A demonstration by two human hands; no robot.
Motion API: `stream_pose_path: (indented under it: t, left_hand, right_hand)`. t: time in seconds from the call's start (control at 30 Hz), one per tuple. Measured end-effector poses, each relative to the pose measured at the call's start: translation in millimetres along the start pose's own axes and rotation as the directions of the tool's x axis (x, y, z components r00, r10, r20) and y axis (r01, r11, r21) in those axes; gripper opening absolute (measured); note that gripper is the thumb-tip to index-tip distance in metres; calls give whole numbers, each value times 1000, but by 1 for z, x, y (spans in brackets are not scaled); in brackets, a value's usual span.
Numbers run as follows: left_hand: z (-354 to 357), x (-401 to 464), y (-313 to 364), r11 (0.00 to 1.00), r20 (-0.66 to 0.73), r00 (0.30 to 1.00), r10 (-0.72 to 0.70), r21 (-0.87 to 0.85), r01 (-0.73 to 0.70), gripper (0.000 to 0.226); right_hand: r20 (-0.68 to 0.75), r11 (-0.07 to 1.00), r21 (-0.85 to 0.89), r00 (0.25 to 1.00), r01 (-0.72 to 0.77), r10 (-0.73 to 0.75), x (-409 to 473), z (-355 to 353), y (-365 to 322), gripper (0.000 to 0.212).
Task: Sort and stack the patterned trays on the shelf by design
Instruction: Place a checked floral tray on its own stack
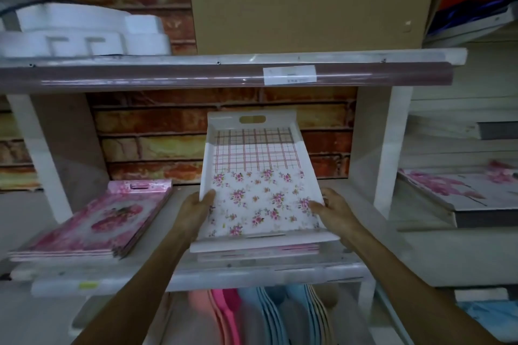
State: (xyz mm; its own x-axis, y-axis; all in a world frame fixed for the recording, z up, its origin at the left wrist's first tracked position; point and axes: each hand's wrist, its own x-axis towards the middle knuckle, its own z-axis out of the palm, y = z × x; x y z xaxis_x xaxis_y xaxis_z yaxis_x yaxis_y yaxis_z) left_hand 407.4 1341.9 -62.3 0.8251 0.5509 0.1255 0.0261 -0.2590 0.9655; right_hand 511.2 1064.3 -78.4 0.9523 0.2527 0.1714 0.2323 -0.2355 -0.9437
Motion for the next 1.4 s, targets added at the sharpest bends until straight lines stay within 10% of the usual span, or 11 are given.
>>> stream_pose_path:
  t: [0.37,1.4]
  left_hand:
    - [13,52,-41,926,47,996,72,367,-84,31]
    - [19,76,-90,709,169,984,-53,700,-82,35]
  right_hand:
    - [-4,986,-95,990,-138,138,30,22,30,37]
    - [-20,939,-312,989,-145,146,35,32,61,16]
